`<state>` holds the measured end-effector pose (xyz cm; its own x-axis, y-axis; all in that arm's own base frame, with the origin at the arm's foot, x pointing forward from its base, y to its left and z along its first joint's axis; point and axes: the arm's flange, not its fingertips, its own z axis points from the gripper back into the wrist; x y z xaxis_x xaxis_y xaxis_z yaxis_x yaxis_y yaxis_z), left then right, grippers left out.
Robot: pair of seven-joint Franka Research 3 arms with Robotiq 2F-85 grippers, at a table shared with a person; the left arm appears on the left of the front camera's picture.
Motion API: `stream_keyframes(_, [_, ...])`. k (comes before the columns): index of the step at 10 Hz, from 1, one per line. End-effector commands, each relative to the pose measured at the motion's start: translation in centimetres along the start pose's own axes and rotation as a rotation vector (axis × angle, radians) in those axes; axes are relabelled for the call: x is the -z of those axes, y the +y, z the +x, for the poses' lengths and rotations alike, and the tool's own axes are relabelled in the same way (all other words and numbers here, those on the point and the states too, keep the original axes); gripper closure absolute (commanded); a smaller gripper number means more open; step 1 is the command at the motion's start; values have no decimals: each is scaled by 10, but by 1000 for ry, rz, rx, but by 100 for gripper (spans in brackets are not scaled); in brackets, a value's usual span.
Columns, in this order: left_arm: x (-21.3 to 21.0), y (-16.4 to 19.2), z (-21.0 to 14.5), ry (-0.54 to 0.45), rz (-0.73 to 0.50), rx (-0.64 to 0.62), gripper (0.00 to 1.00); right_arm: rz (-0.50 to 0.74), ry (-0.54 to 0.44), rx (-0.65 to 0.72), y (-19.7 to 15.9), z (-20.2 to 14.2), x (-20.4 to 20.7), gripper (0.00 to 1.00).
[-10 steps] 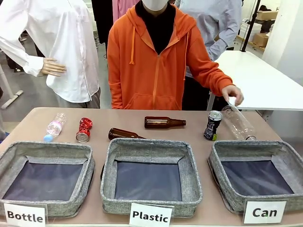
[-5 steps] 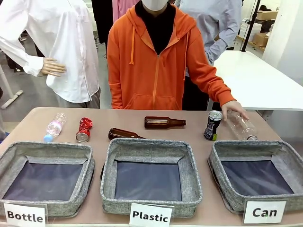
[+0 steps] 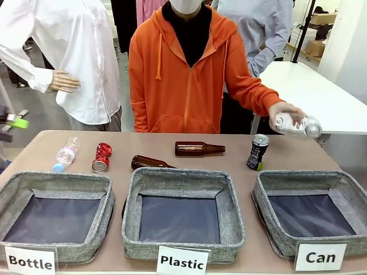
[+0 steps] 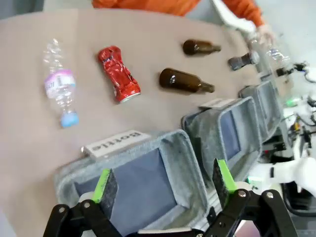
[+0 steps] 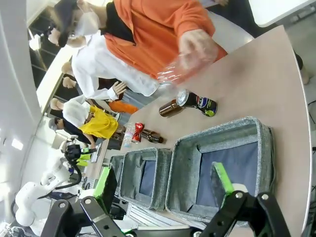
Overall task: Sort the can waste into the basket.
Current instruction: Pick up the can waste from the table and place it in the right Fabric basket.
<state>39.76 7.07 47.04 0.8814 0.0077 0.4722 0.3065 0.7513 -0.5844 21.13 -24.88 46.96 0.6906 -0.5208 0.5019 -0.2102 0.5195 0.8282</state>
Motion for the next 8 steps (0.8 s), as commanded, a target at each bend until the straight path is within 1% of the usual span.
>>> stream_keyframes(1, [28,1,28,27,110,-3,0,6,-9,-27,2,3,-1,0])
stream_keyframes(2, [37,-4,36,5,128,-30,0,6,-9,-27,2,3,-1,0])
stream_keyframes(3, [26,-5,17,27,49,9,0,6,-9,-27,2,3,-1,0])
stream_keyframes(4, [26,-5,17,27,49,9,0,6,-9,-27,2,3,-1,0])
stream_keyframes(5, [45,-6,31,32,95,4,0,6,-9,-27,2,3,-1,0])
stream_keyframes(6, [57,-4,43,51,136,-26,0,6,-9,-27,2,3,-1,0])
stream_keyframes(7, [72,-4,50,17,175,-44,0,6,-9,-27,2,3,-1,0])
stream_keyframes(8, [94,-6,54,40,205,-12,0,6,-9,-27,2,3,-1,0])
